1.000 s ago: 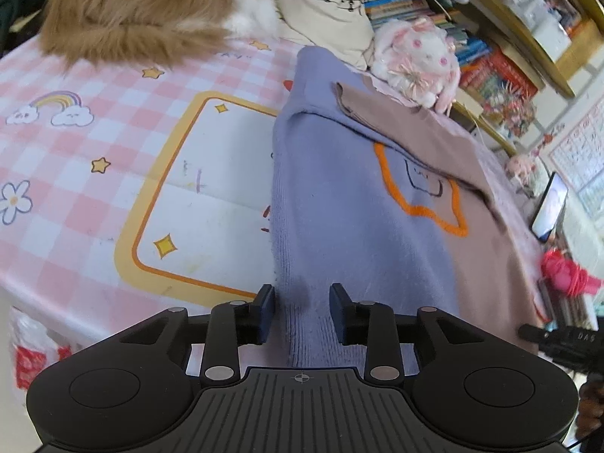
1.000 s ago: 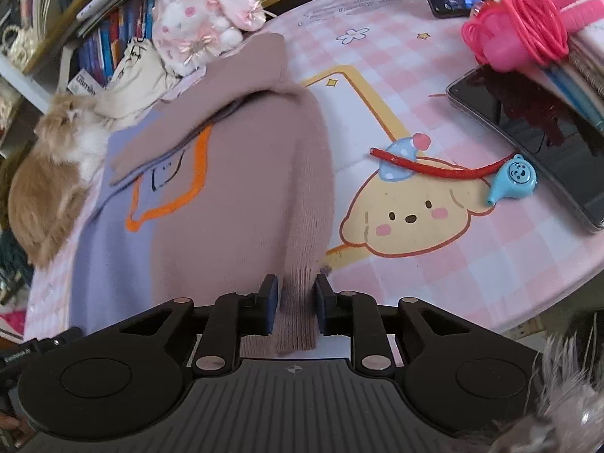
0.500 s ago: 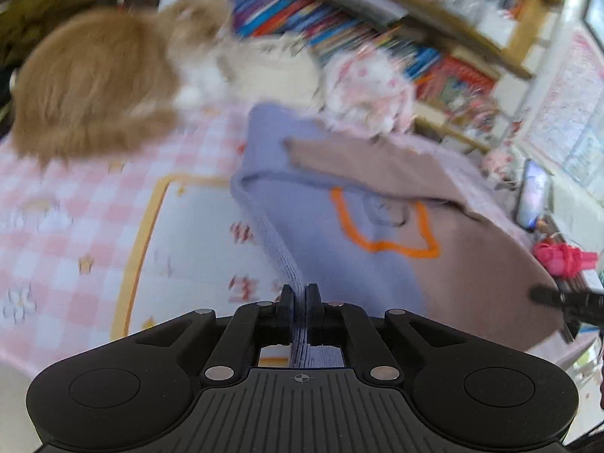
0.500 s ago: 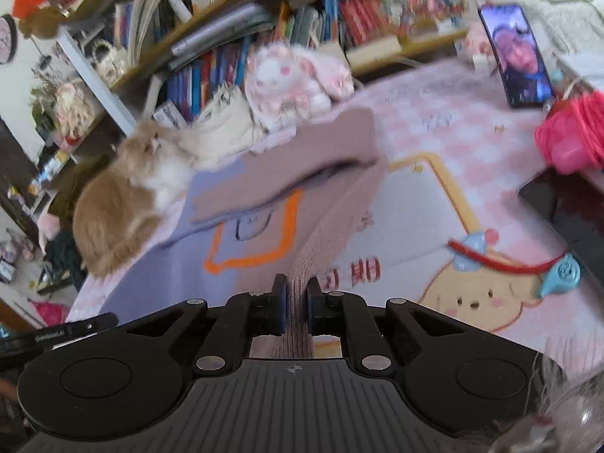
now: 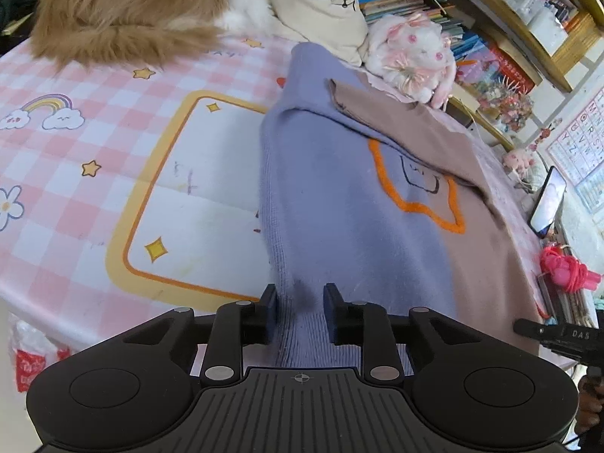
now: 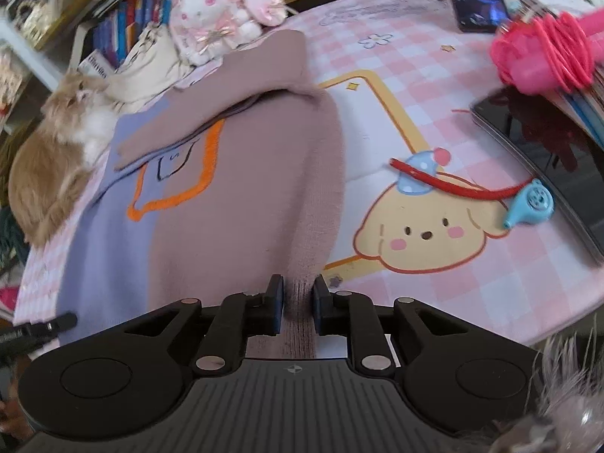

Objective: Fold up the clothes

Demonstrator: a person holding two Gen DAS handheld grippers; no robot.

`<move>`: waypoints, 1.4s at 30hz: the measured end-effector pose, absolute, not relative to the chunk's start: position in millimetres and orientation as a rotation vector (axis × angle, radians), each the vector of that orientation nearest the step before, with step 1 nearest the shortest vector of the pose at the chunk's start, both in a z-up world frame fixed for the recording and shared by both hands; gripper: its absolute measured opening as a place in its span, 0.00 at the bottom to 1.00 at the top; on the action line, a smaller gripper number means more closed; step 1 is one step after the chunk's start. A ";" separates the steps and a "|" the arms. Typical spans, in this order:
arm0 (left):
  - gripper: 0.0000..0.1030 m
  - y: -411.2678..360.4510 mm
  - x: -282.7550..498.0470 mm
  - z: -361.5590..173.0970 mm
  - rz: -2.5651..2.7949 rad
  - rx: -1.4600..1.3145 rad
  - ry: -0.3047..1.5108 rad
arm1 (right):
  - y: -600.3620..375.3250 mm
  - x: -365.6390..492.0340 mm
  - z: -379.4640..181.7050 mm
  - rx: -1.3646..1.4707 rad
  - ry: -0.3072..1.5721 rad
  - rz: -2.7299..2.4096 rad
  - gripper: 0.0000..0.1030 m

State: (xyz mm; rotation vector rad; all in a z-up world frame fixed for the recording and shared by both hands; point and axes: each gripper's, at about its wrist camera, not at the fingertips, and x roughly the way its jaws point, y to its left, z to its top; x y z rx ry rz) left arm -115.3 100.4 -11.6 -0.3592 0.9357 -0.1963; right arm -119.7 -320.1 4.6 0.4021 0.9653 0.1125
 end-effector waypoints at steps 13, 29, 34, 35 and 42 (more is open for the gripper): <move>0.05 112.8 -121.4 -8.7 -0.168 -0.397 0.900 | -324.9 -127.2 9.1 0.419 0.923 0.102 0.10; 0.04 128.9 -116.1 -25.7 -0.167 -0.582 0.957 | -325.7 -130.8 0.5 0.427 0.963 0.112 0.09; 0.04 130.8 -122.5 -16.2 -0.227 -0.551 0.964 | -332.1 -141.1 7.6 0.478 0.961 0.115 0.09; 0.04 133.2 -123.8 -14.3 -0.244 -0.557 0.967 | -334.1 -143.5 9.1 0.492 0.966 0.118 0.09; 0.04 146.4 -145.5 -8.9 -0.299 -0.611 1.021 | -345.8 -168.2 13.3 0.597 1.029 0.134 0.09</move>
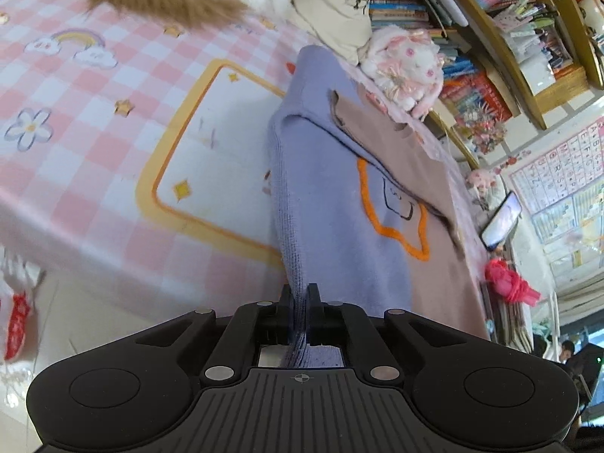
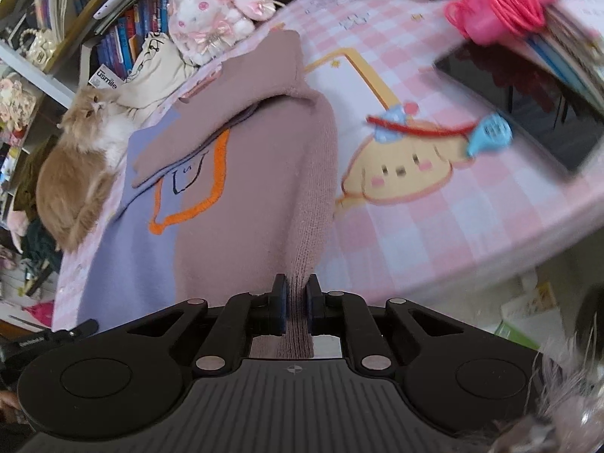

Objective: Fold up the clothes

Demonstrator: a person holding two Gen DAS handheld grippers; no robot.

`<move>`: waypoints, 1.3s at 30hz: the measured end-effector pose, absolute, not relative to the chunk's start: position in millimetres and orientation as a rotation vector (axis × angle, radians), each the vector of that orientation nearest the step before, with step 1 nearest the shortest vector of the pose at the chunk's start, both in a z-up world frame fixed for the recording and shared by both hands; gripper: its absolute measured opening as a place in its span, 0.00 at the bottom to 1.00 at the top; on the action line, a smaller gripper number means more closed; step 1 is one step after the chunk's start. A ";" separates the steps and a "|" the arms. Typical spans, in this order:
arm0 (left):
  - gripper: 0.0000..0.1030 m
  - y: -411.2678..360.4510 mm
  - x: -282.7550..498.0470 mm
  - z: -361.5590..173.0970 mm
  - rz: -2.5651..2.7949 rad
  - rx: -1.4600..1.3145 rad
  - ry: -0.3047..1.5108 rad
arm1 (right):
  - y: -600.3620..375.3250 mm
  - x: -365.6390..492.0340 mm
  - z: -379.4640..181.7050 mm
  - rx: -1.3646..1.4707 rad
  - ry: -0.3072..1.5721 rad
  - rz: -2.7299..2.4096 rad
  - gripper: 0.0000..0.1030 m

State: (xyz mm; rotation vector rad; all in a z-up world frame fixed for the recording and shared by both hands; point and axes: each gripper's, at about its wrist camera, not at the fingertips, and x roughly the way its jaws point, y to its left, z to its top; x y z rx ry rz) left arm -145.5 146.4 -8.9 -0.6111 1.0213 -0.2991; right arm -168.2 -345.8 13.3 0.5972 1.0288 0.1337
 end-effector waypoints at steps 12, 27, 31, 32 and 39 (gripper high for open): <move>0.04 165.7 -133.9 7.5 -0.385 -0.839 0.935 | -363.2 -171.7 36.4 0.831 0.988 0.218 0.09; 0.04 153.6 -4.0 26.2 -0.284 -1.003 0.695 | -378.8 -27.5 64.4 1.046 0.671 0.198 0.09; 0.04 147.7 17.6 23.6 -0.240 -0.983 0.723 | -381.1 -1.5 51.6 1.069 0.702 0.190 0.09; 0.04 146.1 21.0 22.0 -0.225 -0.973 0.731 | -381.7 3.0 48.0 1.073 0.709 0.191 0.09; 0.06 134.2 42.0 14.1 -0.158 -0.912 0.783 | -386.2 31.7 19.8 1.100 0.779 0.177 0.10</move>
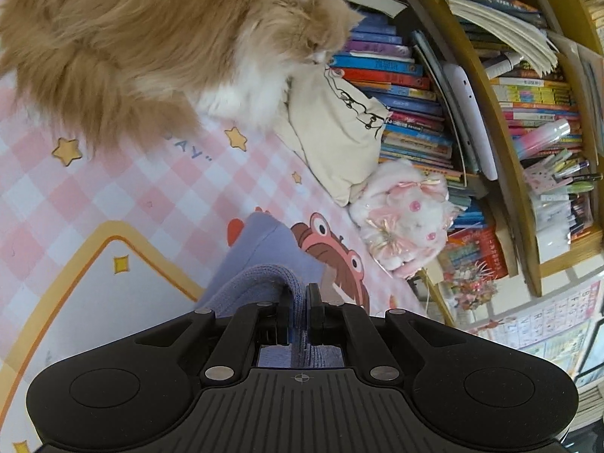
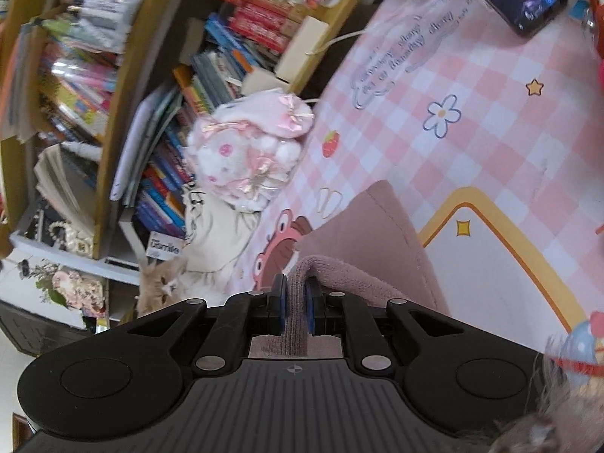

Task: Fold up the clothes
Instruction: 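Lower the folded hem onto the sweater and open both grippers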

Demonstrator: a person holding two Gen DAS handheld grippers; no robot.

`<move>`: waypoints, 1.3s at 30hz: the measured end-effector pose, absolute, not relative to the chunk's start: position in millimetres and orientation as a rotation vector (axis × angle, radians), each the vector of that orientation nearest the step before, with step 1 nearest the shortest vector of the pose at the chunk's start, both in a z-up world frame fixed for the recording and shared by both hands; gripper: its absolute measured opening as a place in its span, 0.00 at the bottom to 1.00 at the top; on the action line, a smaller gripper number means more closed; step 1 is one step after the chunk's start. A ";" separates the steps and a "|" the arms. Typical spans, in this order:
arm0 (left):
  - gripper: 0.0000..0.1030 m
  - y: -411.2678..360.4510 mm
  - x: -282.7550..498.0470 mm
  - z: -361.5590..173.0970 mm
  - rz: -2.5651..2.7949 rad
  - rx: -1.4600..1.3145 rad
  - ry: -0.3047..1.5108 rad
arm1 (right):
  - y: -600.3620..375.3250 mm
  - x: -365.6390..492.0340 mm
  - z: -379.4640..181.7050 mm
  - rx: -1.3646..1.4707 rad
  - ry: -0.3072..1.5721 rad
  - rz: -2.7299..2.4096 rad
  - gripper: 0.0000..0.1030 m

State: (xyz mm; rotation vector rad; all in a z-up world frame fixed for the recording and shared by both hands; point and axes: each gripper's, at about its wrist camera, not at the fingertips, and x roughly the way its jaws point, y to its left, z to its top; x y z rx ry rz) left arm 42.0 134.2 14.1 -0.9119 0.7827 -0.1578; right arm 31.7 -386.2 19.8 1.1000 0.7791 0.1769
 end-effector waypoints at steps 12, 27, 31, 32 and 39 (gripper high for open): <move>0.54 125.8 47.6 55.8 -0.072 -0.468 0.655 | -387.9 49.6 39.5 0.719 0.717 0.121 0.52; 0.02 40.0 90.6 22.3 -0.090 -0.012 0.699 | -330.5 84.3 19.7 0.066 0.759 0.249 0.05; 0.02 55.0 83.3 30.1 -0.039 -0.132 0.623 | -346.0 77.7 28.8 0.183 0.683 0.254 0.05; 0.02 54.6 90.3 25.3 -0.032 -0.140 0.652 | -346.2 82.5 24.5 0.184 0.708 0.240 0.05; 0.06 44.1 110.5 -0.8 0.022 -0.069 0.781 | -351.1 110.8 -9.7 0.220 0.824 0.243 0.05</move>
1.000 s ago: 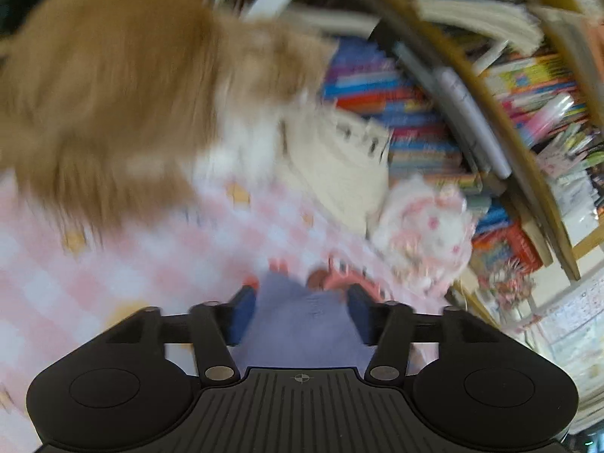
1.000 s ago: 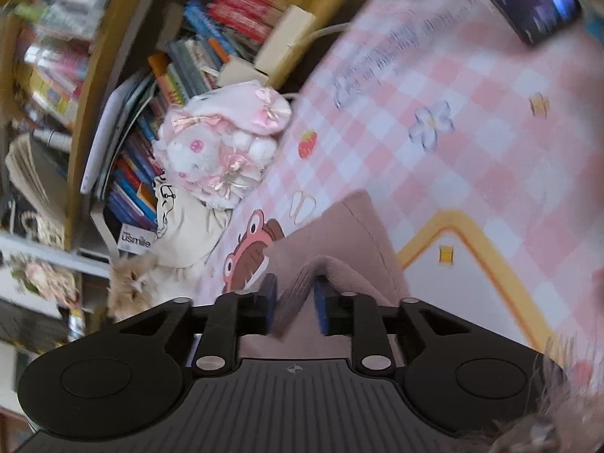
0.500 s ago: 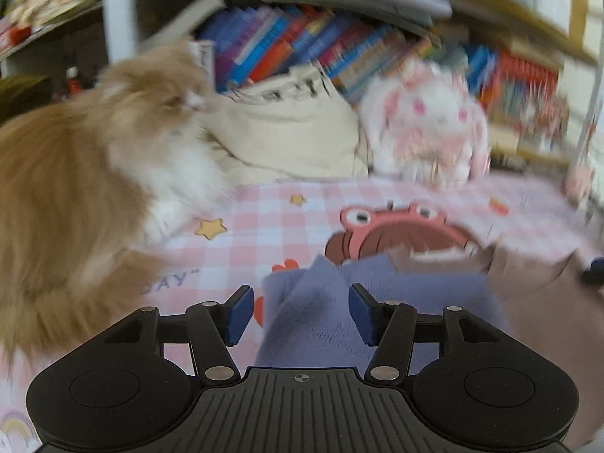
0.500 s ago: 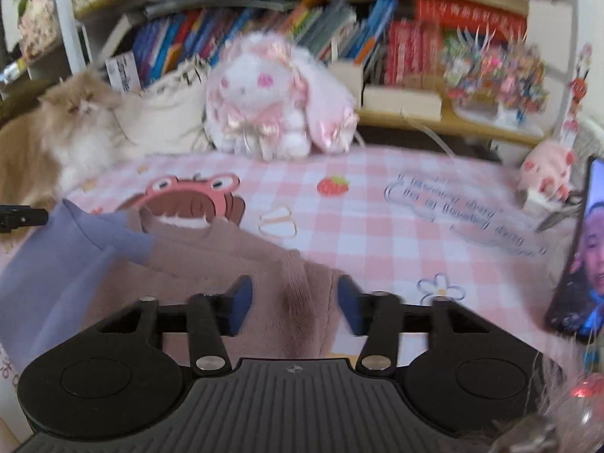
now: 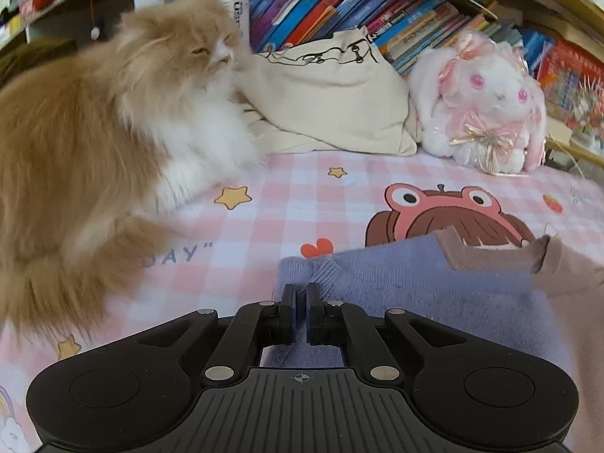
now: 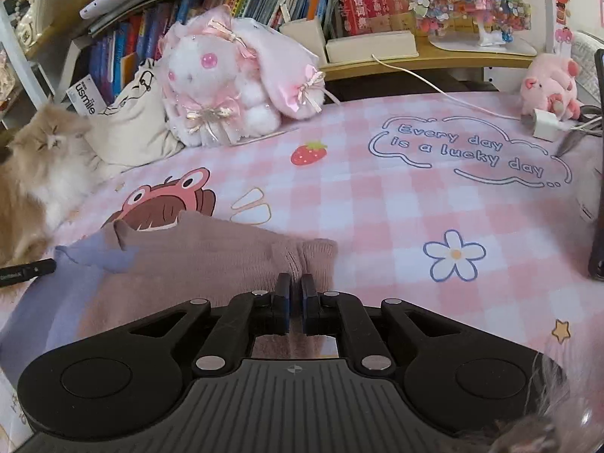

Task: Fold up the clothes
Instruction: 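Lower the folded hem onto the sweater and open both grippers, then move both open grippers back over the folded sweater's side edges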

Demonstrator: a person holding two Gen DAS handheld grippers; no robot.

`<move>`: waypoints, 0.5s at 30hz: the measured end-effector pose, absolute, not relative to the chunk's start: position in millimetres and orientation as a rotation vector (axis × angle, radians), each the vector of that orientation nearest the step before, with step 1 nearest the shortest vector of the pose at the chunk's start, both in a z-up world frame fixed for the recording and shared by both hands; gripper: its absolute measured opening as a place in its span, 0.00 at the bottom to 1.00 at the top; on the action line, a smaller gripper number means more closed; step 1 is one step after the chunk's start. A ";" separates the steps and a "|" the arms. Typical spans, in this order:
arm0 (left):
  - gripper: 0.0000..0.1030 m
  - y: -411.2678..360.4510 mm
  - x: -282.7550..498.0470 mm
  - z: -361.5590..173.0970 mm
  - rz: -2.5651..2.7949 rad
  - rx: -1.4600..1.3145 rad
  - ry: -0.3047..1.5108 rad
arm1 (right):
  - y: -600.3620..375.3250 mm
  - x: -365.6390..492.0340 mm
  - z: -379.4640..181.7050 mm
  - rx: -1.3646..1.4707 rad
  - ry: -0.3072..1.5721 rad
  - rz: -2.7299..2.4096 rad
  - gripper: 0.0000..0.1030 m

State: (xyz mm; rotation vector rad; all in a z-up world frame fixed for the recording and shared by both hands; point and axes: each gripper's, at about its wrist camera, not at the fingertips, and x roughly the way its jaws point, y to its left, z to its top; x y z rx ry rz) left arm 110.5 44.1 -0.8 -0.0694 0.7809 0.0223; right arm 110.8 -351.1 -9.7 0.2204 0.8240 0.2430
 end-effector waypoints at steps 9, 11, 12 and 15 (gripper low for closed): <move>0.38 43.1 84.6 10.2 0.019 -0.069 0.745 | -375.0 92.1 -2.1 0.357 0.875 0.219 0.27; 0.39 42.5 79.6 5.9 0.014 -0.063 0.781 | -379.5 88.0 -4.5 0.403 0.895 0.218 0.31; 0.39 42.7 78.0 2.5 0.015 -0.060 0.803 | -380.9 86.4 -6.0 0.422 0.904 0.218 0.32; 0.39 49.2 78.7 -9.7 0.028 -0.109 0.847 | -381.0 84.1 -10.5 0.454 0.915 0.211 0.33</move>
